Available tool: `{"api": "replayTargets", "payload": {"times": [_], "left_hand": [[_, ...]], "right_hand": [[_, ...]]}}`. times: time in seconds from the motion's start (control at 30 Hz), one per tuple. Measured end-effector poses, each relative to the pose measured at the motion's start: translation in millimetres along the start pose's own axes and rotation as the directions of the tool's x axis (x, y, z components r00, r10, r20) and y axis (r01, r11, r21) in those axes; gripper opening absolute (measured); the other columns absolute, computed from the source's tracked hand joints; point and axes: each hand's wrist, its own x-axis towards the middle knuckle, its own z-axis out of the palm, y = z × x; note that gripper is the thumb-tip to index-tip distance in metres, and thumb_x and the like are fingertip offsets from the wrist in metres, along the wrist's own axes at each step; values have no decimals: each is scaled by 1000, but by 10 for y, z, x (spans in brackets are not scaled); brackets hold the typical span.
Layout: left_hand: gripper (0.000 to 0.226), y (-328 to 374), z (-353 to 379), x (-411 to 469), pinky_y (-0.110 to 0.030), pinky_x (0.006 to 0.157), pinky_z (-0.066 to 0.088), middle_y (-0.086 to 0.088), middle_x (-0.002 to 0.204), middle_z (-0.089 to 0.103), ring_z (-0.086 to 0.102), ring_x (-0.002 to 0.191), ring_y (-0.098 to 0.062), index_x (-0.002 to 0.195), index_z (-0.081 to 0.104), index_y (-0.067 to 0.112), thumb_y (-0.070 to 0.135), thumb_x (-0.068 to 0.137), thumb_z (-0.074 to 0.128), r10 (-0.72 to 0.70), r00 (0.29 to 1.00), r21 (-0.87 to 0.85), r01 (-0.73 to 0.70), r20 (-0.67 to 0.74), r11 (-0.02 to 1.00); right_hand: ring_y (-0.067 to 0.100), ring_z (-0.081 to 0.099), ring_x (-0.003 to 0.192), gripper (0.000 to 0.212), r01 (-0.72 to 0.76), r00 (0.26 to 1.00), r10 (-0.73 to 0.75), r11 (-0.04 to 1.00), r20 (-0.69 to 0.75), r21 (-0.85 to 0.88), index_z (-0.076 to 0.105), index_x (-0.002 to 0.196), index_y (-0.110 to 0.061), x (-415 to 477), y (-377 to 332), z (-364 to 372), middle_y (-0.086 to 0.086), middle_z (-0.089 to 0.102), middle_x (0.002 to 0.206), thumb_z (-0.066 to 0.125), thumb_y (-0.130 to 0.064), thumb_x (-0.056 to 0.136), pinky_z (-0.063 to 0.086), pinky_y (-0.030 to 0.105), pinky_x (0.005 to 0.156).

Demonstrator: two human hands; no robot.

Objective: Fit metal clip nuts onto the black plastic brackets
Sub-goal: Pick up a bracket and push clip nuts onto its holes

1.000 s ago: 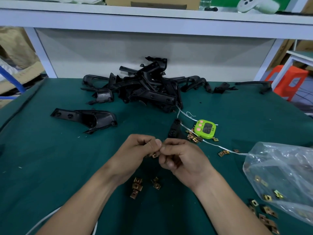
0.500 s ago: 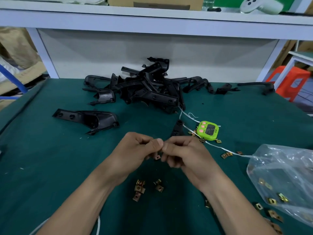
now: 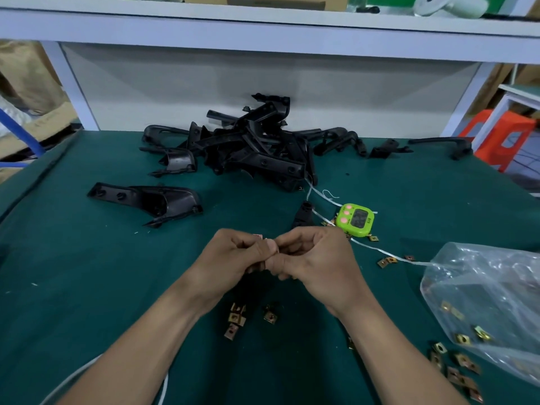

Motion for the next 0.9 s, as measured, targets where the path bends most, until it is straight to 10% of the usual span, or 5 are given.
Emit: {"api": "replayTargets", "payload": {"times": [0.2, 0.4, 0.5, 0.6, 0.9], "left_hand": [[42, -89, -170, 104, -19, 59, 41, 0, 64, 65, 52, 60, -8, 60, 72, 19, 34, 98, 65, -23, 878, -58, -5, -478, 998], [15, -172, -98, 87, -13, 54, 45, 8, 72, 77, 59, 55, 4, 79, 81, 39, 25, 85, 81, 53, 886, 198, 44, -461, 979], [15, -149, -105, 93, -15, 47, 43, 1, 66, 75, 56, 49, -3, 75, 82, 30, 17, 81, 84, 30, 890, 122, 30, -456, 992], [13, -142, -102, 75, -19, 50, 48, -6, 62, 72, 57, 50, -10, 73, 81, 20, 11, 82, 83, -3, 891, 44, 26, -454, 999], [13, -133, -47, 67, -22, 64, 59, -15, 87, 78, 75, 74, -20, 100, 73, 5, -5, 93, 67, -111, 928, -165, 54, -357, 985]], "right_hand": [[17, 65, 54, 10, -5, 994, -23, 966, -108, -258, 77, 74, -15, -27, -24, -54, 2, 72, 64, 85, -10, 72, 54, 37, 56], [3, 62, 67, 17, 70, 991, 37, 658, 125, -749, 78, 85, -29, -68, -21, 28, -13, 69, 72, 82, -35, 69, 49, 20, 63], [6, 60, 55, 13, 49, 987, -135, 758, -83, -651, 74, 69, -26, -33, -96, -129, -14, 66, 59, 81, -37, 71, 42, 20, 51], [19, 62, 65, 18, -169, 857, -305, 593, -414, -787, 68, 68, -26, 18, -86, -317, -8, 65, 62, 73, -39, 79, 42, 28, 57], [31, 64, 86, 37, -312, 931, -79, 326, -355, -892, 52, 105, -26, 65, 102, -307, -6, 58, 84, 62, -57, 88, 38, 35, 65]]}}
